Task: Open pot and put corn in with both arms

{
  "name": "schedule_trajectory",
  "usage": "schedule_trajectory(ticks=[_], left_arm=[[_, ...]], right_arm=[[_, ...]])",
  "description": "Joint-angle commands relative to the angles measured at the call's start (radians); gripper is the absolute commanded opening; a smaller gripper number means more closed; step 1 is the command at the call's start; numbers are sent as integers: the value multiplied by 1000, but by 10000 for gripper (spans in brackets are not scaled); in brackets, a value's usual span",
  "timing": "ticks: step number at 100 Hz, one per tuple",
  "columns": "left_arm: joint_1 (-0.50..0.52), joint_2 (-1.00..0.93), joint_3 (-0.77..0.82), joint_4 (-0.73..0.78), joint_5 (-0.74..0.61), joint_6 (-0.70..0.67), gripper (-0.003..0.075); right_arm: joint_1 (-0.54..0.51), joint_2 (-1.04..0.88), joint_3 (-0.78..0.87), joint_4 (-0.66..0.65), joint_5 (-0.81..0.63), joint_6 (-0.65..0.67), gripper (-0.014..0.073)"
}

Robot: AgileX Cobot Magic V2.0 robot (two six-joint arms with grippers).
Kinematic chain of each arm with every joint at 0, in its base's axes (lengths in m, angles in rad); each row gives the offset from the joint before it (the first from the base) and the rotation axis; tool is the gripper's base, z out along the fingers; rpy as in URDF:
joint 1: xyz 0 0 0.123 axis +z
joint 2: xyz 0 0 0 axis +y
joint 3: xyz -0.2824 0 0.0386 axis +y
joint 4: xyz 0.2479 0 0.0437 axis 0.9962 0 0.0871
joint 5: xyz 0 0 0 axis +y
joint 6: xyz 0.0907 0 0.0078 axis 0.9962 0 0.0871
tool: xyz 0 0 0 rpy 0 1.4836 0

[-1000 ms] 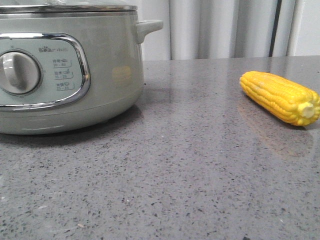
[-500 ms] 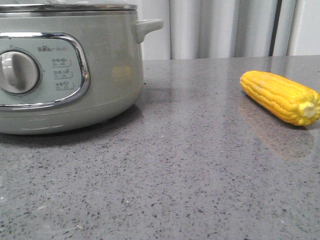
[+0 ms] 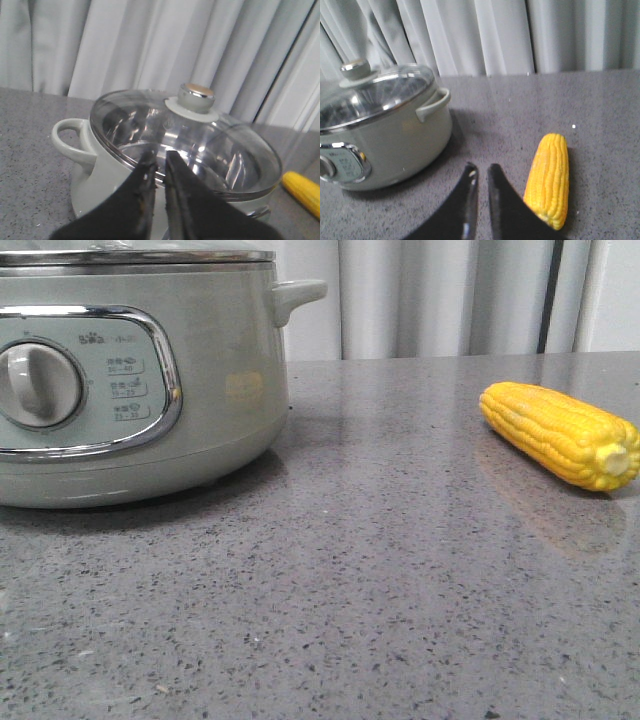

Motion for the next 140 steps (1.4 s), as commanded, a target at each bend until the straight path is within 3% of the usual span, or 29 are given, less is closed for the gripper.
schedule_trajectory(ticks=[1,15,27,43,74,91,131,140], left_arm=[[-2,117,-117,38,23,38,214],[-2,262,-240,36,27,134,504],[-4,362,-310,36,-15,201,547],[-45,486,-355,34,-154,206,547],[-237,710,-388,37,-431,206,547],[-269,804,-388,37,-579,206,547],[-270,927,-390,35,-629,201,546],[-270,927,-390,35,-629,201,517]], right_arm=[[-8,99,-98,-14,13,-4,156],[-8,189,-168,-21,84,-4,464],[-8,210,-171,-21,77,-4,580],[-8,210,-171,-21,76,-4,581],[-8,210,-171,-36,68,-4,581],[-8,210,-171,-36,68,-4,581],[-8,210,-171,-43,71,-4,581],[-8,210,-171,-52,71,-4,581]])
